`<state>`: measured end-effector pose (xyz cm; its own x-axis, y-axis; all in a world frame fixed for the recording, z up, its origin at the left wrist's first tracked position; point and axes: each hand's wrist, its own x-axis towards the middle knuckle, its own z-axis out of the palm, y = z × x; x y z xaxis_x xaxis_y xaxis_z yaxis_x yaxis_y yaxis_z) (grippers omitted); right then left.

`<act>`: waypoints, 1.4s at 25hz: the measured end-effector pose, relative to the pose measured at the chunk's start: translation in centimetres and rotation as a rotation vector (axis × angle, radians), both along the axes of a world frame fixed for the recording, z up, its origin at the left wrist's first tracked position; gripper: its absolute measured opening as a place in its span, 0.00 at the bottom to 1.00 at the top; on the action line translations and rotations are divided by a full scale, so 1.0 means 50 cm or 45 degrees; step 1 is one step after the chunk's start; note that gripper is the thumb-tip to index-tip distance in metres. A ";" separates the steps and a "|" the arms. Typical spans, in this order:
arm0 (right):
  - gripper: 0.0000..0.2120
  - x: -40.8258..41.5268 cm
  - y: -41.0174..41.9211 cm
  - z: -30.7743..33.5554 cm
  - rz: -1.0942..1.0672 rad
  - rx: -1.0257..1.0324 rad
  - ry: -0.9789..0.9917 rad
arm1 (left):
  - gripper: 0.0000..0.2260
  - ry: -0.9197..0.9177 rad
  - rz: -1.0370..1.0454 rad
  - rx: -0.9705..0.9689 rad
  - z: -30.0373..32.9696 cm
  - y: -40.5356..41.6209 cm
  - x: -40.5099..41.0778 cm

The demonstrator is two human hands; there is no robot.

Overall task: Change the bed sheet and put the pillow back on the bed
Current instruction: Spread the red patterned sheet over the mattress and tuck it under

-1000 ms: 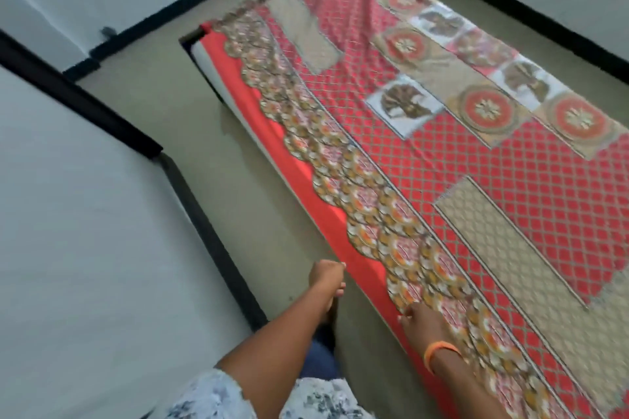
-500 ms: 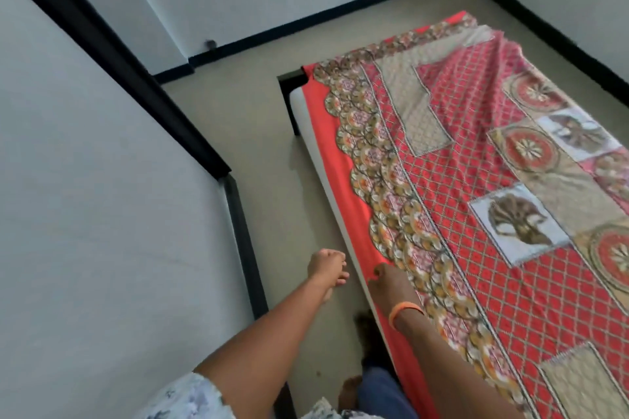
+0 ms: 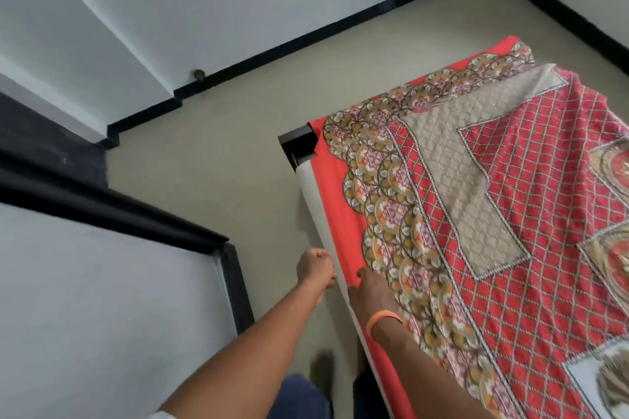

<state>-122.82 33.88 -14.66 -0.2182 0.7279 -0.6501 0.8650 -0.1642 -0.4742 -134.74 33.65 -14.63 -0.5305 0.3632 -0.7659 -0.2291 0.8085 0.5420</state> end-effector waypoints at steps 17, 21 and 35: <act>0.30 -0.453 0.437 -0.354 -0.059 0.590 -0.528 | 0.19 -0.431 -0.363 -0.109 -0.415 0.687 -0.415; 0.07 -0.436 0.453 -0.350 -0.058 0.715 -0.384 | 0.11 -0.506 0.061 0.086 -0.406 0.671 -0.440; 0.08 -0.536 0.307 -0.288 0.233 0.200 -0.182 | 0.14 0.217 0.192 -0.049 -0.391 0.468 -0.588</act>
<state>-149.61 49.25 -29.06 -0.2693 0.7790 -0.5663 0.9334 0.0664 -0.3526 -164.13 57.04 -34.18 -0.6992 0.2423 -0.6726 -0.2566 0.7931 0.5524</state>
